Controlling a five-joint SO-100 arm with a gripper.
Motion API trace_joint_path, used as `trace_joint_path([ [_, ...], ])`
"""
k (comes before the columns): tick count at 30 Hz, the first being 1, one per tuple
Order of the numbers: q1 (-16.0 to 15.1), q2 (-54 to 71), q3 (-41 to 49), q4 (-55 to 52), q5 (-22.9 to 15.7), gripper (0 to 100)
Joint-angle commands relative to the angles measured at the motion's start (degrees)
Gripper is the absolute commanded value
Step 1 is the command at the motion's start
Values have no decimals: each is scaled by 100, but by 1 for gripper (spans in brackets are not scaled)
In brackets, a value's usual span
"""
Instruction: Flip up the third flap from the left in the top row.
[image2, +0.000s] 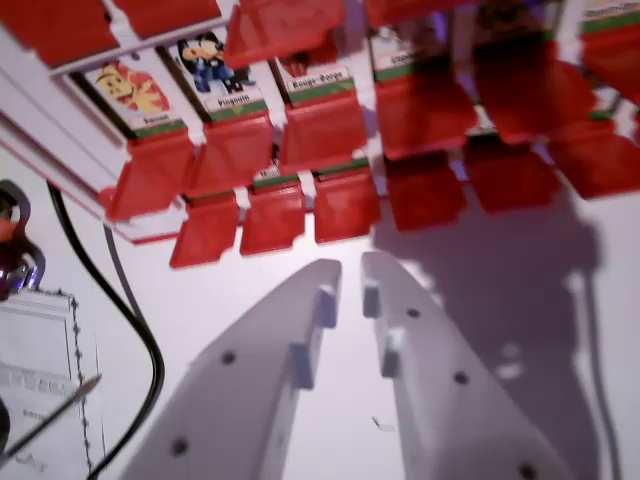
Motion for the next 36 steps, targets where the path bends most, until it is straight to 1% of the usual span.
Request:
trace_joint_path([
  [1, -97, -44, -677, -413, 114, 2],
  [9, -149, -624, -967, -1151, 290, 2],
  [13, -141, -853, -1046, -1336, 290, 2],
  [17, -105, -1028, -1107, -1573, 378, 2],
  [24, -70, -1230, -1239, -2065, 554, 2],
  [36, -18, -1301, -1397, -2646, 659, 2],
])
